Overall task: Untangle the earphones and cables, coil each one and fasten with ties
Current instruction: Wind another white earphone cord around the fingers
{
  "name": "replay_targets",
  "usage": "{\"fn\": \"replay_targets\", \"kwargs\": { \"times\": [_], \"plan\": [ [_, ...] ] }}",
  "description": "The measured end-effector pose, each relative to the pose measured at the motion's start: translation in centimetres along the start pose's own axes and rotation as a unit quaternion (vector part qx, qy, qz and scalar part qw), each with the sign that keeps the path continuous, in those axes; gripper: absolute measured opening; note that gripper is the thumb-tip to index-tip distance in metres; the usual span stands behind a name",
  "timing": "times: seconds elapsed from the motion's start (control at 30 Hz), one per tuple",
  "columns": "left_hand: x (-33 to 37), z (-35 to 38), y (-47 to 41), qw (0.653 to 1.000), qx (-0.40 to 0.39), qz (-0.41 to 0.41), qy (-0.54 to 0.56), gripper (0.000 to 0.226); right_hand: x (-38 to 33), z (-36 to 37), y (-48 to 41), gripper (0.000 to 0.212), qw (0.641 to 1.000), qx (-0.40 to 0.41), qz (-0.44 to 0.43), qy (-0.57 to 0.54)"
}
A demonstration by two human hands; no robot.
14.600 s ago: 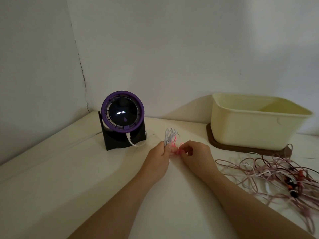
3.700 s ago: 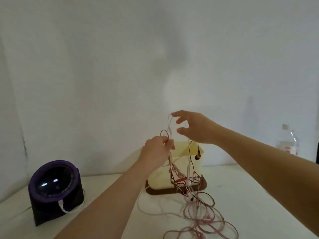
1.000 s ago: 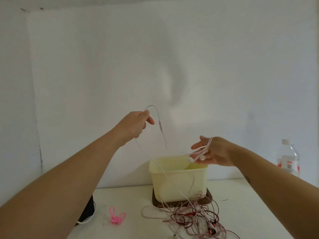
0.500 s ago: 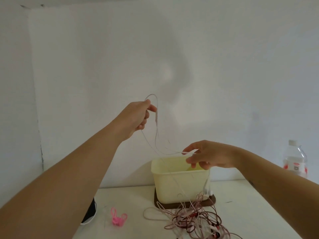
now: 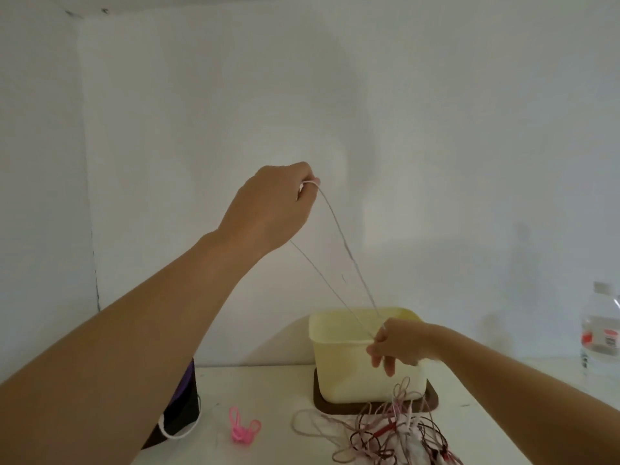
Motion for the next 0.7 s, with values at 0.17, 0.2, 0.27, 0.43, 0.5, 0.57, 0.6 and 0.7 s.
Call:
{"fn": "replay_targets", "kwargs": {
  "times": [0.17, 0.2, 0.27, 0.43, 0.5, 0.57, 0.6, 0.7],
  "plan": [
    [-2.3, -0.5, 0.4, 0.995, 0.036, 0.022, -0.086, 0.020, 3.7, -2.7, 0.2, 0.026, 0.994, 0.009, 0.109, -0.001],
    [-2.9, -0.3, 0.6, 0.995, 0.036, 0.017, -0.095, 0.020, 3.7, -4.0, 0.5, 0.026, 0.993, 0.042, 0.113, 0.009],
    [-4.3, 0.3, 1.1, 0.993, 0.027, 0.003, -0.111, 0.020, 3.2, -7.2, 1.0, 0.027, 0.987, 0.123, 0.104, 0.001],
    [-7.8, 2.3, 2.5, 0.990, -0.019, -0.045, -0.132, 0.020, 1.5, -12.8, 2.5, 0.027, 0.973, 0.207, 0.081, -0.054],
    [-8.6, 3.4, 2.9, 0.986, -0.051, -0.057, -0.148, 0.022, 1.2, -14.3, 2.6, 0.024, 0.961, 0.246, 0.072, -0.109],
    [-8.7, 4.4, 3.3, 0.982, -0.080, -0.057, -0.163, 0.024, 0.7, -15.8, 3.0, 0.028, 0.932, 0.299, 0.038, -0.201],
    [-8.8, 4.9, 3.5, 0.980, -0.092, -0.056, -0.167, 0.025, 0.4, -16.5, 3.2, 0.029, 0.918, 0.323, 0.011, -0.228],
    [-8.8, 6.2, 3.9, 0.975, -0.127, -0.052, -0.174, 0.028, -1.3, -18.4, 3.9, 0.029, 0.880, 0.382, -0.066, -0.273]
  ]
}}
Point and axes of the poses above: each hand's wrist, its own y-axis away from the middle knuckle, its own z-axis out of the palm, x = y × z, the point moved 8 cm from there along -y, towards the middle knuckle, and after that the axes turned 3 degrees about x, right-handed, at the moved point
